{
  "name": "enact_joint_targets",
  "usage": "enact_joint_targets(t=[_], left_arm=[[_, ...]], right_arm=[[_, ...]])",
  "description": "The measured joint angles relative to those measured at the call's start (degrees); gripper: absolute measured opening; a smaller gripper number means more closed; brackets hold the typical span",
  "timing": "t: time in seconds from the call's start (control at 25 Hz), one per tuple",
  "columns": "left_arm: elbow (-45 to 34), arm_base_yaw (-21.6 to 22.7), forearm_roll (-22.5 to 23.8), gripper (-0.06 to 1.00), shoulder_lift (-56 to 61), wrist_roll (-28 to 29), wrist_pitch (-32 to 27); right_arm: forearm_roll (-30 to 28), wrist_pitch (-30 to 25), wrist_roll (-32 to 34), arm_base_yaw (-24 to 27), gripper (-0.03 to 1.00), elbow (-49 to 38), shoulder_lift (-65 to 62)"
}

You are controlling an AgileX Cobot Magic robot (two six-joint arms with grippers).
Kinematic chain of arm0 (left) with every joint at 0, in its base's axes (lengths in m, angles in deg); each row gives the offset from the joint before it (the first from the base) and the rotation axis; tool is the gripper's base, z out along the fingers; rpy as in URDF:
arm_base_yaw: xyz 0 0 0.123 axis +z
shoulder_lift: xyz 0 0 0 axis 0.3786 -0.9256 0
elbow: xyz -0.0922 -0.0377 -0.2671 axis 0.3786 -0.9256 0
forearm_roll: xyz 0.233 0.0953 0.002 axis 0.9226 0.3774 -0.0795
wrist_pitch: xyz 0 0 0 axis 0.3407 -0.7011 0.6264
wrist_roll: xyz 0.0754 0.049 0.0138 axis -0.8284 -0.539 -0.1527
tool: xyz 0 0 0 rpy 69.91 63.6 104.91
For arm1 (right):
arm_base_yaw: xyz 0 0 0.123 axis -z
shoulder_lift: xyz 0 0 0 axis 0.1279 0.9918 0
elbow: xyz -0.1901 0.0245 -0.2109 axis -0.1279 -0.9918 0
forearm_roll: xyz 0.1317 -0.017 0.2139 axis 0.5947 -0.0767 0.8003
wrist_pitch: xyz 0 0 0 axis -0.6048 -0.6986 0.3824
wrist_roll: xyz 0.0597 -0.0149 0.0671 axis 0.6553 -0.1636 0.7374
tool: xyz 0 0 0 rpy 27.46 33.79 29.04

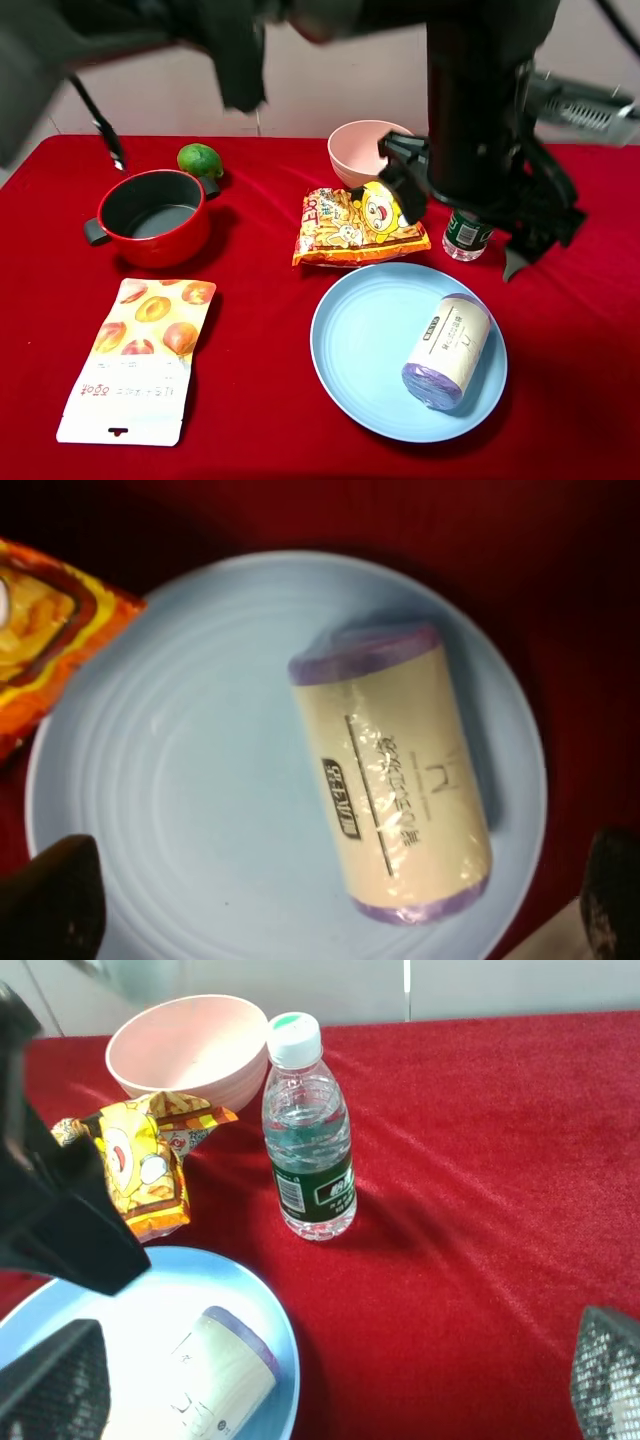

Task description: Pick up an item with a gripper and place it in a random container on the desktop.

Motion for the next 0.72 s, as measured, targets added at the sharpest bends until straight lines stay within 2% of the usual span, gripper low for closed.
enact_joint_targets(t=[0.36, 0.72], left_arm=[[-2.18, 0.0, 0.0, 0.94, 7.31, -4.1, -0.02], [-14.77, 0.0, 3.32, 0.94, 18.85, -5.79, -0.02]], right_arm=[[0.11, 0.42, 0.0, 0.0, 0.69, 0.0, 0.0], [0.11, 0.57, 0.0, 0.0, 0.69, 0.0, 0.0]])
